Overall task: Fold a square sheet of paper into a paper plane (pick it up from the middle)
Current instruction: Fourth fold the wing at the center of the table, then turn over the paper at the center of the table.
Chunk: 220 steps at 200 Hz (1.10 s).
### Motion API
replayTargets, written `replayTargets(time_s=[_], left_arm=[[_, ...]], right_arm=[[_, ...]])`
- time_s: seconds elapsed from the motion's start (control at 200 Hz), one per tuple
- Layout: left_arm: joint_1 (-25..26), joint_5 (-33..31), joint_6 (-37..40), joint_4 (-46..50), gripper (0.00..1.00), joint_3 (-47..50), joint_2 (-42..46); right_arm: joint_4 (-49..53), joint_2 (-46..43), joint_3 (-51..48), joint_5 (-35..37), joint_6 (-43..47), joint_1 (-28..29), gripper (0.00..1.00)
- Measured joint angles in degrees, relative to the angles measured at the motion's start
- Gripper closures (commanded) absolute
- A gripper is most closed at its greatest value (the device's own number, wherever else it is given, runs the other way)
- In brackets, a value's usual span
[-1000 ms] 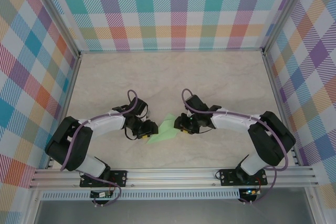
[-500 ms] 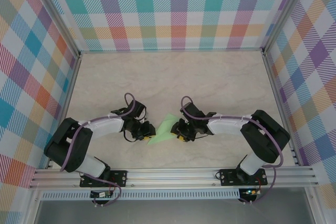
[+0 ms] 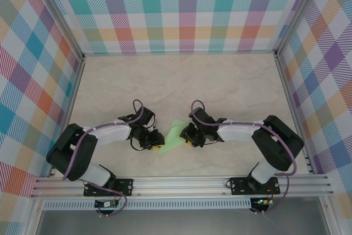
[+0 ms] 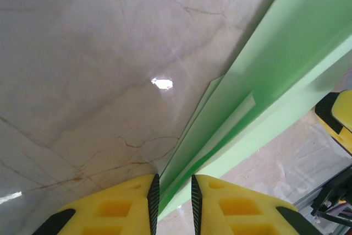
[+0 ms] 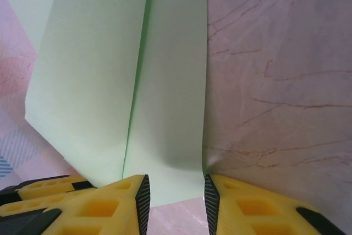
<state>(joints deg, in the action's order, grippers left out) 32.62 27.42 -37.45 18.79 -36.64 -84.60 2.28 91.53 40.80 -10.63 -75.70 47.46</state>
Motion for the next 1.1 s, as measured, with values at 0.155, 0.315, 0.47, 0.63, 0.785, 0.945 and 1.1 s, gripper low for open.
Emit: replayTargets(time_s=[0.155, 0.315, 0.47, 0.63, 0.785, 0.945, 1.1], left_arm=[[0.0, 0.15, 0.83, 0.46, 0.76, -0.04, -0.09], [0.0, 0.13, 1.01, 0.52, 0.77, -0.04, -0.11], [0.0, -0.07, 1.05, 0.74, 0.77, -0.33, -0.2], [0.0, -0.76, 1.03, 1.2, 0.77, -0.57, -0.31], [0.0, -2.69, 1.05, 2.82, 0.77, -1.4, -0.31], [0.0, -3.76, 1.03, 3.61, 0.77, -1.77, -0.31], [0.0, -4.0, 1.03, 3.63, 0.78, -1.77, -0.31]], right_arm=[[-2.62, 0.07, -0.96, 0.46, -0.15, 0.28, 0.65], [-5.18, -0.57, -1.95, 1.11, 0.74, 0.28, 0.62], [-7.39, -1.64, -1.95, 1.31, 2.8, 0.28, 0.59], [-7.21, -0.94, -0.33, 1.27, 4.74, 0.28, 0.56], [-7.89, 0.61, 0.83, 1.64, 5.68, 0.28, 0.53], [-8.44, 3.61, 2.89, 1.49, 6.64, 0.28, 0.53], [-10.43, 5.18, 3.8, 0.72, 7.56, 0.28, 0.56]])
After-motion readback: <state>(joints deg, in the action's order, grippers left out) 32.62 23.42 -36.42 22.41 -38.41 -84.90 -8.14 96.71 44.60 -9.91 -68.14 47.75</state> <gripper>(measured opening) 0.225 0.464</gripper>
